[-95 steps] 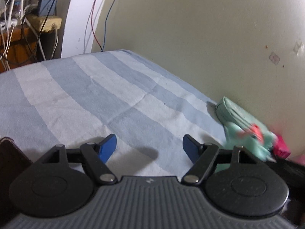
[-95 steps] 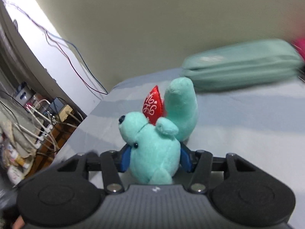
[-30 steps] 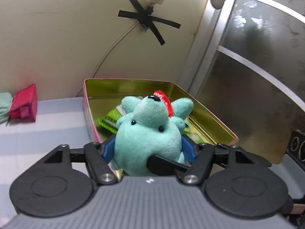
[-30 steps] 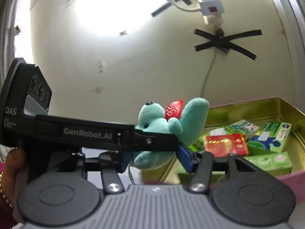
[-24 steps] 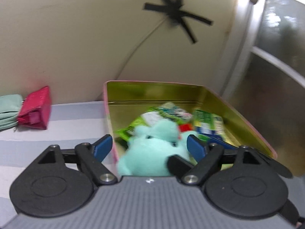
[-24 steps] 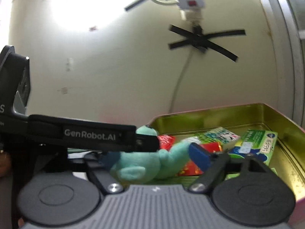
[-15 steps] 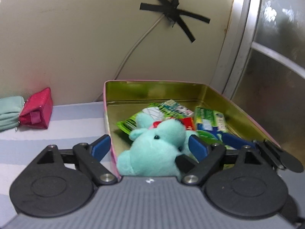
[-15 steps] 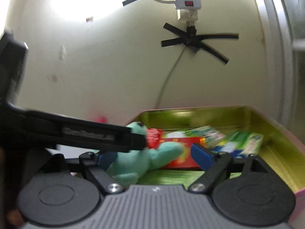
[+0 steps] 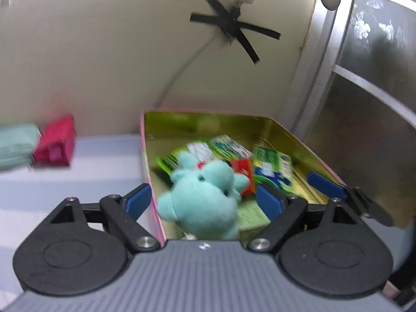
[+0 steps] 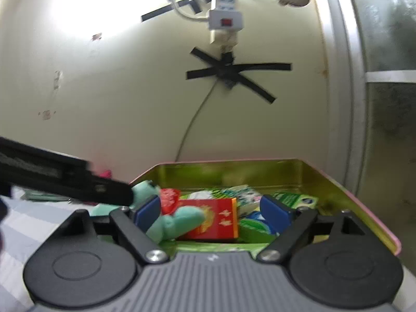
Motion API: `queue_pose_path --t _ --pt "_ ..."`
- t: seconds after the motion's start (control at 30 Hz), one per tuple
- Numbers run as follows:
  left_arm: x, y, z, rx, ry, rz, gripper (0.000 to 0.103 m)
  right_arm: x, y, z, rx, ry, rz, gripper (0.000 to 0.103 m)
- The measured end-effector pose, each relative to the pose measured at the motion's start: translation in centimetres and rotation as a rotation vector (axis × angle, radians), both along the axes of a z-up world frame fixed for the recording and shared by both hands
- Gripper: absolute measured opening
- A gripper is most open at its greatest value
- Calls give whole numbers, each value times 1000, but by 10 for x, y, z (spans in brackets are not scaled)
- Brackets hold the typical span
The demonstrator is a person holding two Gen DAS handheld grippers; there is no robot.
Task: Organize objects
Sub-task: 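Lower the plush toy into the pink tin and open the left gripper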
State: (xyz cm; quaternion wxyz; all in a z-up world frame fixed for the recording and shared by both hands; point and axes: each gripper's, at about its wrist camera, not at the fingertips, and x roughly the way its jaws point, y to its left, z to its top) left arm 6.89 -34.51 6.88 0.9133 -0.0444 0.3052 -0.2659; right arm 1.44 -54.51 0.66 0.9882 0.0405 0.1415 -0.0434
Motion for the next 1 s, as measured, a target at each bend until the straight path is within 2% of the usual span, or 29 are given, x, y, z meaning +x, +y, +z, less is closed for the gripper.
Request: queue_pose_path --t 0.03,0.2,0.3,0.33,0.43,0.6,0.73,0.87,1.0 --pt "0 2 1 -9 15 -23 73 0 -4 0 17 -1 -9 87" --pt "13 -5 -3 27 71 -65 59 1 -22 0 132 1 -19 87" --pt "29 -17 -13 34 102 -56 58 1 -22 0 117 2 -58 85" --pt "36 -23 -17 43 113 -53 59 1 -23 -1 106 0 -67 88" --pt "59 -38 -29 58 127 -15 58 3 -27 -2 134 2 -57 88" --pt "86 -56 -31 132 123 55 58 8 -23 -5 114 19 -46 88" --pt "71 -53 -23 102 116 28 62 7 -22 -6 128 14 -28 88" --pt "42 -46 -17 139 70 14 64 7 -24 -10 170 18 -8 88" --pt "21 -25 -11 100 64 45 66 4 -15 -13 166 24 13 90"
